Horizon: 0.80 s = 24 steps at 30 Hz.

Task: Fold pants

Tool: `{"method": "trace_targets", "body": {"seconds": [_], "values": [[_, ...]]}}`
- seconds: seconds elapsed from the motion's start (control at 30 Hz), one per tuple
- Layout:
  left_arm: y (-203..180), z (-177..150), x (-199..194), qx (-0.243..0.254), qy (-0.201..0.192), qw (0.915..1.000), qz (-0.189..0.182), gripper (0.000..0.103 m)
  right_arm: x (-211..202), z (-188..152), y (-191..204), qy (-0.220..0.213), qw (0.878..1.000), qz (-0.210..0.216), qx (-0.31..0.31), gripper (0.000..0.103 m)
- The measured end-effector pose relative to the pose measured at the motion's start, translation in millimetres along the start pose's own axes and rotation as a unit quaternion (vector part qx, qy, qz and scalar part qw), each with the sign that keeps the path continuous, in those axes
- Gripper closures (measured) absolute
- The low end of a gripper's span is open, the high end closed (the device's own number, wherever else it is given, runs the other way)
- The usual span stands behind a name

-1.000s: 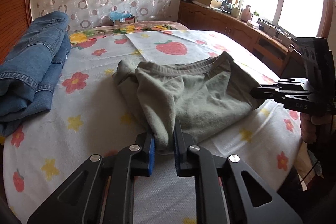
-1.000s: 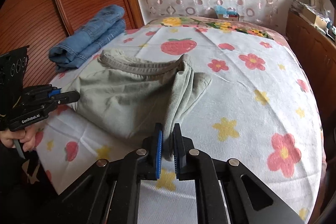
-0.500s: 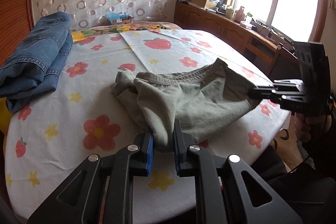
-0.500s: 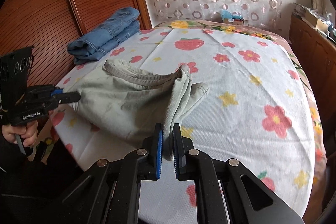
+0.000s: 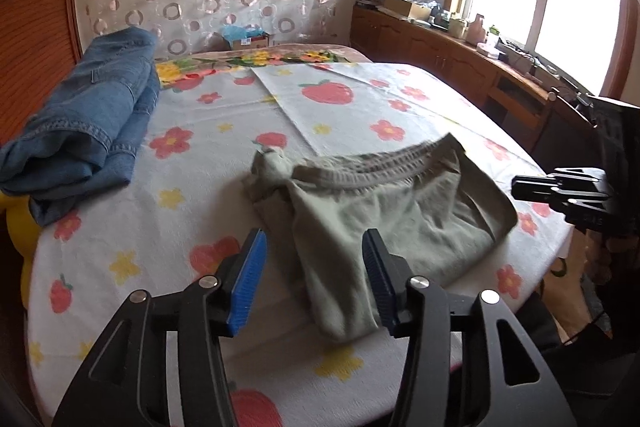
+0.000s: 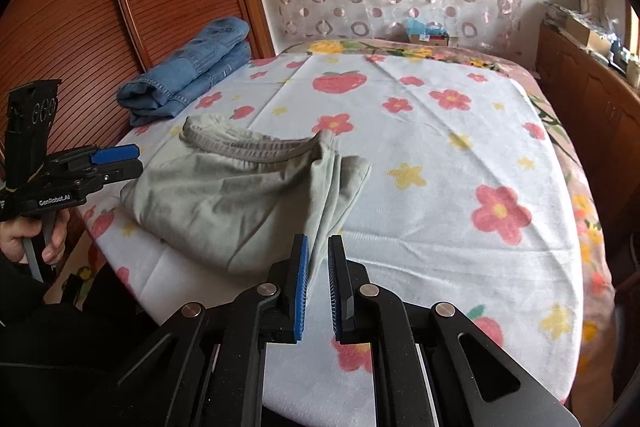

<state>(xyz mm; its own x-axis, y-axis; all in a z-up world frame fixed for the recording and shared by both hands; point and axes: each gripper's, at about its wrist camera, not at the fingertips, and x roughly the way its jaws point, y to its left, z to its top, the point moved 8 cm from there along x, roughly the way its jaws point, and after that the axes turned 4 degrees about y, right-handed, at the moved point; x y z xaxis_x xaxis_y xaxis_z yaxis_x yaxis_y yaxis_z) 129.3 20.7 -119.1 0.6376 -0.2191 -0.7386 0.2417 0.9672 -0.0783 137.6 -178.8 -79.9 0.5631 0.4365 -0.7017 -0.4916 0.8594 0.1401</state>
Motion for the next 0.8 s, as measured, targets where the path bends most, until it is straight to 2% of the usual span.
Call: {"method": "trace_targets", "body": {"seconds": [0.1, 0.2, 0.3, 0.43, 0.57, 0.63, 0.8], "values": [[1.0, 8.0, 7.1, 0.001, 0.001, 1.0, -0.003, 0.051, 0.5, 4.8, 2.5, -0.005, 1.0, -0.003, -0.005, 0.09], [0.4, 15.2, 16.9, 0.004, 0.005, 1.0, -0.005, 0.036, 3.7, 10.1, 4.9, -0.011, 1.0, -0.006, -0.01, 0.081], [-0.4, 20.8, 26.6, 0.007, 0.011, 0.9999, -0.004, 0.031, 10.9, 17.7, 7.4, -0.012, 1.0, -0.008, -0.016, 0.078], [2.9, 24.9, 35.7, 0.007, 0.015, 0.9998, 0.011, 0.031, 20.1, 25.9, 9.7, -0.016, 0.999, -0.01, -0.026, 0.073], [5.3, 28.2, 44.2, 0.002, 0.019, 0.9998, -0.003, 0.031, 35.9, 33.1, 6.2, -0.008, 1.0, -0.006, -0.026, 0.073], [9.1, 30.1, 47.5, 0.0, 0.018, 0.9998, 0.004, 0.036, 46.1, 35.1, 3.3, -0.002, 1.0, -0.004, -0.026, 0.073], [12.7, 33.8, 55.5, 0.01, 0.02, 0.9996, 0.019, 0.037, 61.4, 41.0, -4.5, 0.005, 1.0, -0.008, -0.016, 0.073]]}}
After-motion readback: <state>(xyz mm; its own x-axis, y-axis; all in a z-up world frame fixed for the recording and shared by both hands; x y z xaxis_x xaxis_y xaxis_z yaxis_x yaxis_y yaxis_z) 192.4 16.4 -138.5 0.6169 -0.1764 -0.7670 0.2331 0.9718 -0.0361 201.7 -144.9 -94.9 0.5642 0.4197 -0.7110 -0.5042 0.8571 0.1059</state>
